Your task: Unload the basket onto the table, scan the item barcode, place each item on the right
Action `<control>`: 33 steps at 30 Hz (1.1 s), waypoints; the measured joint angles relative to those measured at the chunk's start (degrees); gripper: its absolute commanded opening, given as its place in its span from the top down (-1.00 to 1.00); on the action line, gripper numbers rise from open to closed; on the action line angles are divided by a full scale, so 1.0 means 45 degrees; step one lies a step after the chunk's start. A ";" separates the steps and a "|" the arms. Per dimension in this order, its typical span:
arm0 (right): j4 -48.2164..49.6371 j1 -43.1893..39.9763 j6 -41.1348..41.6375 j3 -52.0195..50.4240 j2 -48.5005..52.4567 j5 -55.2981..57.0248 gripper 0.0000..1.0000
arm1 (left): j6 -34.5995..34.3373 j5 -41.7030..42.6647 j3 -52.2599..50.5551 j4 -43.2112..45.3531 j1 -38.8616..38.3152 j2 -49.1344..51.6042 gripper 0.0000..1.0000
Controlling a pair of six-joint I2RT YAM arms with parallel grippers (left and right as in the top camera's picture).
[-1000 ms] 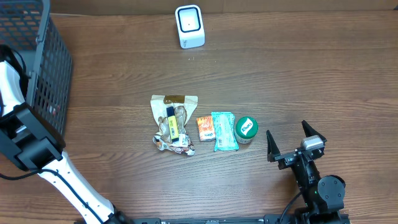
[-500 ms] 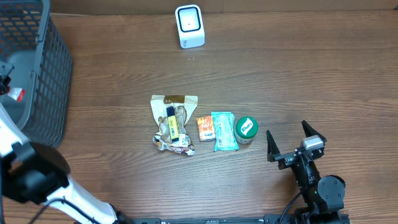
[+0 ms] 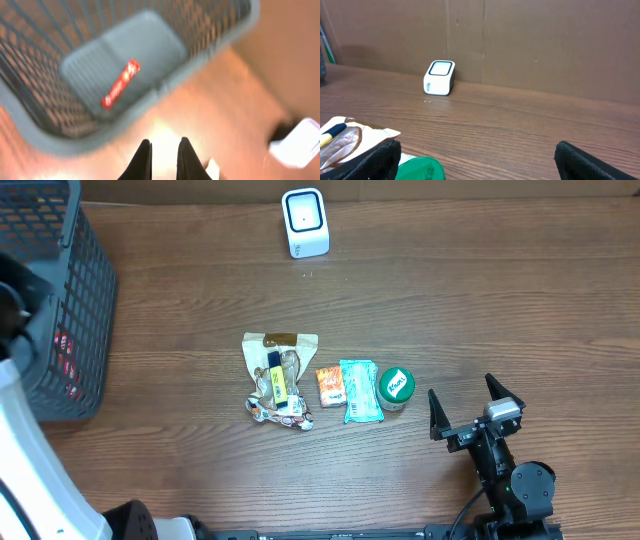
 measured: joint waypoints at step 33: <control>-0.0005 0.0005 0.0005 0.0000 0.0000 0.0000 -1.00 | 0.3211 -0.0044 -0.1345 0.3895 0.3206 0.6892 -0.45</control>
